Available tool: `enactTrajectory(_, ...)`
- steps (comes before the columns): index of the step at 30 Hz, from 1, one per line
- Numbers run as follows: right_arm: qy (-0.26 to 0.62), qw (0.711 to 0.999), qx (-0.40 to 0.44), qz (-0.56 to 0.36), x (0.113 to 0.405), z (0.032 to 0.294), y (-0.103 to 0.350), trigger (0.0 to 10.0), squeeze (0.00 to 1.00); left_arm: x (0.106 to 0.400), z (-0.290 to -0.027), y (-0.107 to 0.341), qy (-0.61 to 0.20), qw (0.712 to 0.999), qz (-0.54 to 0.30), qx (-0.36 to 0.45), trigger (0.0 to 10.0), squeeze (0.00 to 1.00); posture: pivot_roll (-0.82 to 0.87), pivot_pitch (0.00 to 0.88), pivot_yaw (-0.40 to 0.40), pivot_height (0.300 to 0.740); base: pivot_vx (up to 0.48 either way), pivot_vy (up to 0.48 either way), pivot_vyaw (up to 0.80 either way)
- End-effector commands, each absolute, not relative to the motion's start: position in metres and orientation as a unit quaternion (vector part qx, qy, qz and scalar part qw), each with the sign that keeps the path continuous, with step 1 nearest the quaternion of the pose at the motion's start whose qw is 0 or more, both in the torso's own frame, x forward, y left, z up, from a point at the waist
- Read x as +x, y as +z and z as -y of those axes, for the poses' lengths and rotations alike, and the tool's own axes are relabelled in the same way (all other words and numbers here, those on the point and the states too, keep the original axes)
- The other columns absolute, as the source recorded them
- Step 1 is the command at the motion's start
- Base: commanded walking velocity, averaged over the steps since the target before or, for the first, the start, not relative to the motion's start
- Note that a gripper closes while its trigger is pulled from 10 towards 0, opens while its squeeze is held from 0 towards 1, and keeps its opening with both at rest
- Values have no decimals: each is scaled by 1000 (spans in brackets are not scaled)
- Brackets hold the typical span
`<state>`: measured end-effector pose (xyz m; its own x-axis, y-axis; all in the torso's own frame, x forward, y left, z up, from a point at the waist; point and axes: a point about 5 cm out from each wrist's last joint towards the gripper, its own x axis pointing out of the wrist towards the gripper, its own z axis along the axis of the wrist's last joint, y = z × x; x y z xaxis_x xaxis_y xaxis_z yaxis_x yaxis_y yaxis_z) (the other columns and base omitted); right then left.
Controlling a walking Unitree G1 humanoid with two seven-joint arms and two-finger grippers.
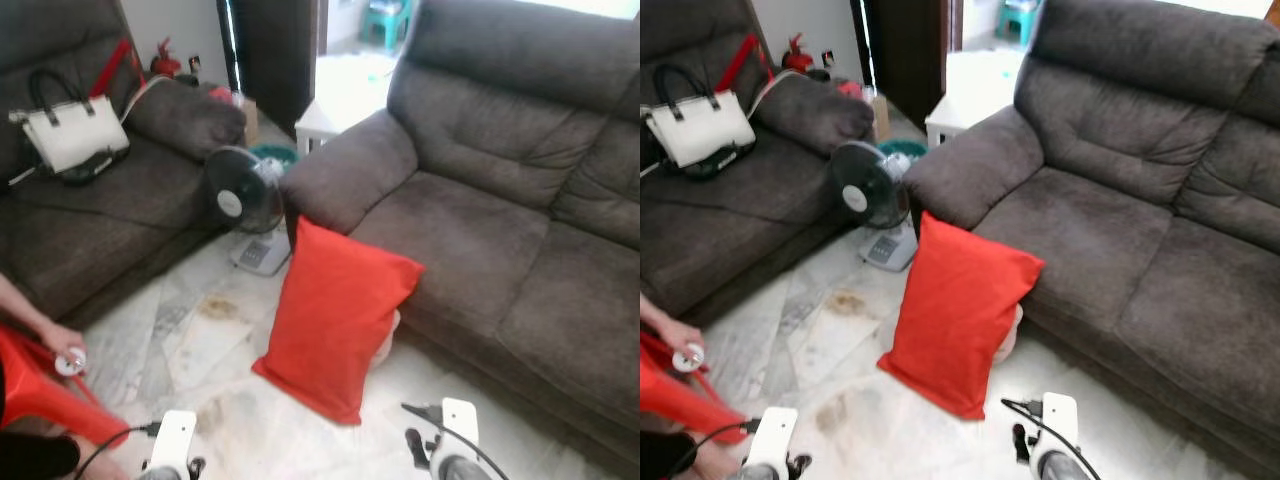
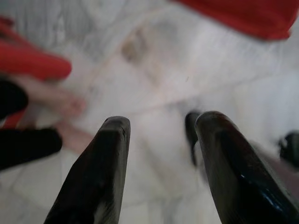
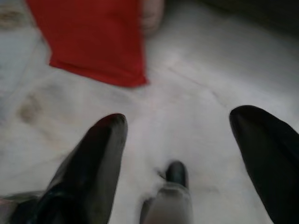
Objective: Move the pillow to the sofa from floor
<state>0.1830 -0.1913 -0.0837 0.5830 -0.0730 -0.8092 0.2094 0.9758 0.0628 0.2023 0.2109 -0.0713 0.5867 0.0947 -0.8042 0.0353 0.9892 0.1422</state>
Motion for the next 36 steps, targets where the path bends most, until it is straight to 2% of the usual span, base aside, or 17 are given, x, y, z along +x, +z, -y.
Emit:
enactTrajectory(1,-89,884,81,-452,183,193,-84,10000,0,196,-209,-75,16,882,-467,62,10000,0,49,24,-17,740,266,0,0)
enactTrajectory(19,-91,882,78,-457,181,194,-85,10000,0,194,-209,-76,12,880,-471,63,10000,0,47,7,-15,740,268,0,-705)
enactTrajectory(36,-93,882,73,-457,177,195,-86,10000,0,192,-211,-77,11,878,-473,64,10000,0,51,27,-13,740,270,0,0)
